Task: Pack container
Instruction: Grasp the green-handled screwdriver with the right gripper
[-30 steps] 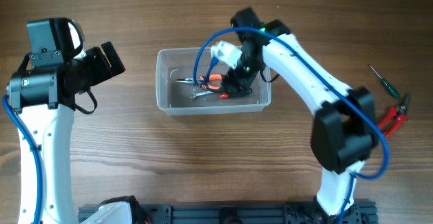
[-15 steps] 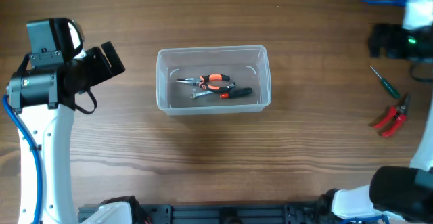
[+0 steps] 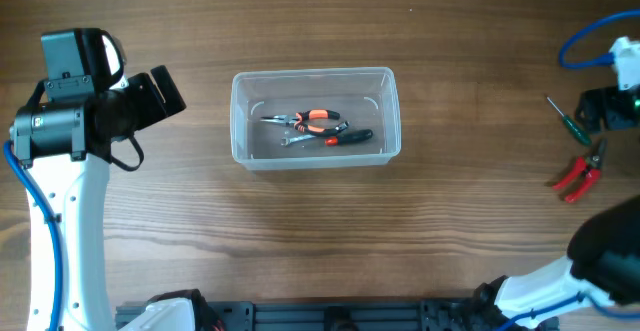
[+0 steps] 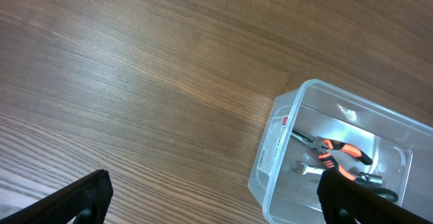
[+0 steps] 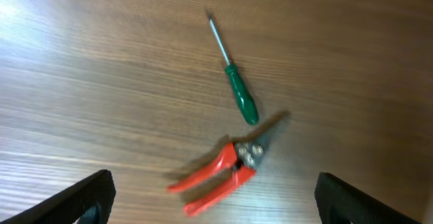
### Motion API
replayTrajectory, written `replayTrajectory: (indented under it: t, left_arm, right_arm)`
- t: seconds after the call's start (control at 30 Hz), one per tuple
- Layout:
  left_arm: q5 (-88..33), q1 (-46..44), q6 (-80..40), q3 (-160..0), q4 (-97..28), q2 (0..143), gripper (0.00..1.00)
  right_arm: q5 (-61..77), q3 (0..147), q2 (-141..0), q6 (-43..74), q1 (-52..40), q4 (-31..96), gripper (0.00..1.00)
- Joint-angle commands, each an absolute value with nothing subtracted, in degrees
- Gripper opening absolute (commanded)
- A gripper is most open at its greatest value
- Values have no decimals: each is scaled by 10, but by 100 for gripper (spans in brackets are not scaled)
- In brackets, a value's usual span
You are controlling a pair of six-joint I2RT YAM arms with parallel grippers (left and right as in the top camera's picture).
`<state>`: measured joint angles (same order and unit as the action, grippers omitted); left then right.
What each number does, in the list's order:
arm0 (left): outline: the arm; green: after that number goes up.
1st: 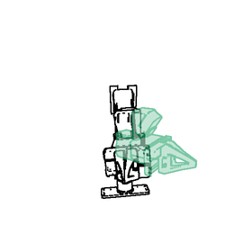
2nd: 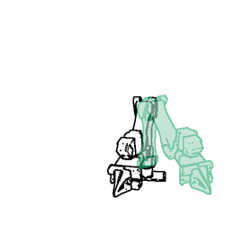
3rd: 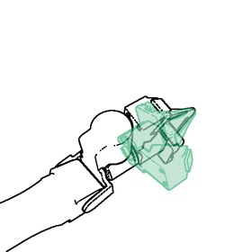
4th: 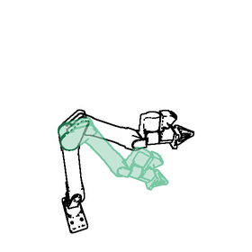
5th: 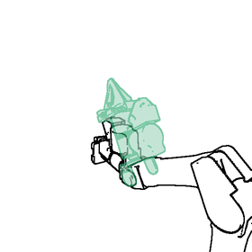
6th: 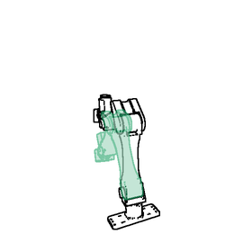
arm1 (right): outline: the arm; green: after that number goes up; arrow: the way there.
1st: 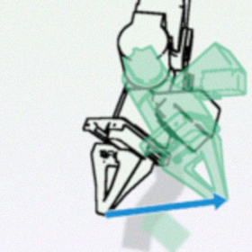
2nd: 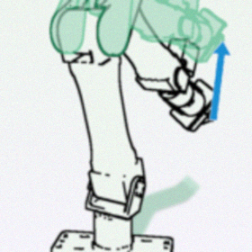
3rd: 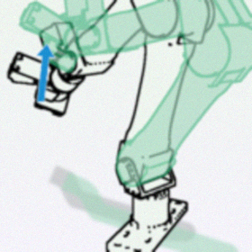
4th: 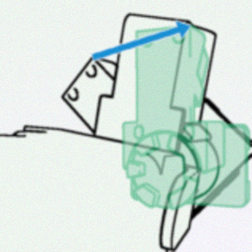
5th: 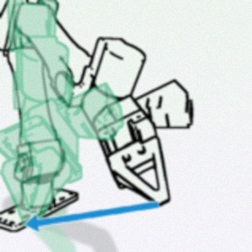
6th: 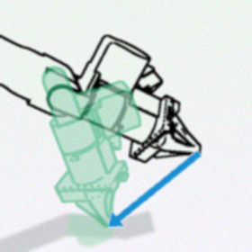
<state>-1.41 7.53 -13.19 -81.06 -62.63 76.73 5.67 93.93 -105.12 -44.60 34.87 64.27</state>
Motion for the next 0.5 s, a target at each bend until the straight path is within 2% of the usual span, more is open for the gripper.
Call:
replayTrajectory:
  t: [0.0, 0.17, 0.47]
  left_arm:
    - [-18, 78, -139, -810, -624, 769, 100]
    - [-19, 78, -140, -810, -624, 769, 100]
    - [-19, 78, -155, -810, -625, 769, 100]
  right_arm:
    - [26, 931, -1129, -482, 349, 607, 95]
    - [26, 931, -1199, -499, 350, 561, 99]
    - [26, 931, -1251, -527, 351, 515, 100]
